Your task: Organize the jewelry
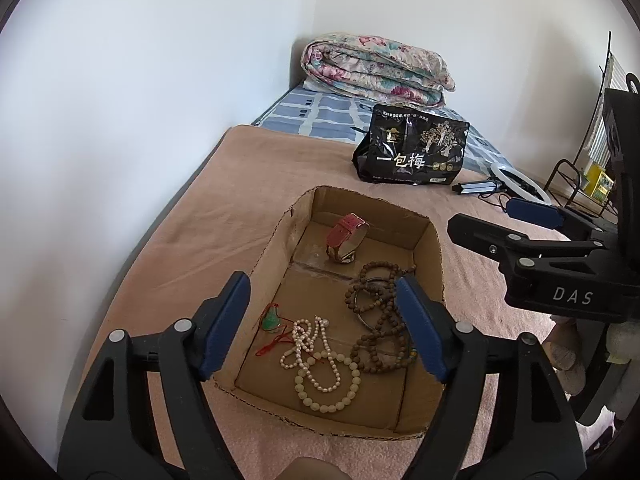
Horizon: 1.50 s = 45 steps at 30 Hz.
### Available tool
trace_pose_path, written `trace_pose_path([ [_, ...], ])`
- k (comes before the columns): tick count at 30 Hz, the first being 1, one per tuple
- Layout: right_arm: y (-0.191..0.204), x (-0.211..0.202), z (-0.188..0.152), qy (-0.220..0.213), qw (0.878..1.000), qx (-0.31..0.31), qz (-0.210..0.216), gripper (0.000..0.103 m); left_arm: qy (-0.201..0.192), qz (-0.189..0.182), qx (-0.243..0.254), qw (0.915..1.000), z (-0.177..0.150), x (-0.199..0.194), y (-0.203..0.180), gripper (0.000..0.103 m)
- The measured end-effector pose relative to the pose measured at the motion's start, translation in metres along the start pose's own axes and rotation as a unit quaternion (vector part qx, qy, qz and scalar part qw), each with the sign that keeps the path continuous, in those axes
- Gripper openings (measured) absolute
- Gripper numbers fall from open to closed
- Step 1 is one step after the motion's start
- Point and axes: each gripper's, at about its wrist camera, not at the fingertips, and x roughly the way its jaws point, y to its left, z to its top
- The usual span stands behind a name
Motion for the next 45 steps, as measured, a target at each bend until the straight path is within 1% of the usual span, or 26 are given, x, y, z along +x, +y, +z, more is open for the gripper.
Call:
trace_pose_path([
  [1, -0.001, -0.002, 0.0, -0.004, 1.0, 0.002, -0.003, 0.103, 0.0, 0.004, -0.001, 1.0, 0.0, 0.0, 0.0, 0.082],
  [5, -0.005, -0.005, 0.002, -0.008, 1.0, 0.013, -0.005, 0.103, 0.0, 0.012, -0.006, 0.9999, 0.0, 0.001, 0.0, 0.083],
  [14, -0.013, -0.015, 0.0, -0.012, 1.0, 0.019, -0.012, 0.103, -0.002, 0.015, -0.008, 0.9999, 0.0, -0.002, 0.0, 0.083],
  [19, -0.017, -0.03, -0.002, -0.018, 1.0, 0.02, -0.014, 0.103, -0.006, 0.017, 0.001, 0.9998, 0.0, -0.01, -0.005, 0.083],
  [25, -0.02, -0.06, -0.005, -0.027, 0.999, 0.012, -0.015, 0.103, -0.009, 0.017, 0.005, 0.9998, 0.002, -0.03, -0.014, 0.083],
  [32, -0.028, -0.101, -0.013, -0.041, 0.999, -0.001, -0.027, 0.103, -0.024, 0.026, 0.021, 0.9992, 0.008, -0.06, -0.032, 0.084],
  [39, -0.041, -0.13, -0.028, -0.044, 0.999, -0.001, -0.025, 0.103, -0.036, 0.025, 0.041, 0.9982, 0.005, -0.092, -0.053, 0.084],
  [41, -0.043, -0.136, -0.032, -0.044, 0.999, 0.001, -0.024, 0.103, -0.042, 0.031, 0.05, 0.9974, 0.001, -0.1, -0.058, 0.084],
  [42, -0.044, -0.138, -0.035, -0.045, 0.999, 0.001, -0.024, 0.103, -0.044, 0.036, 0.054, 0.9969, -0.001, -0.104, -0.06, 0.084],
  [44, -0.045, -0.142, -0.039, -0.046, 0.999, -0.001, -0.026, 0.103, -0.045, 0.035, 0.058, 0.9967, -0.004, -0.109, -0.063, 0.098],
  [45, -0.045, -0.144, -0.041, -0.046, 0.999, -0.002, -0.026, 0.103, -0.046, 0.032, 0.058, 0.9968, -0.005, -0.111, -0.063, 0.1],
])
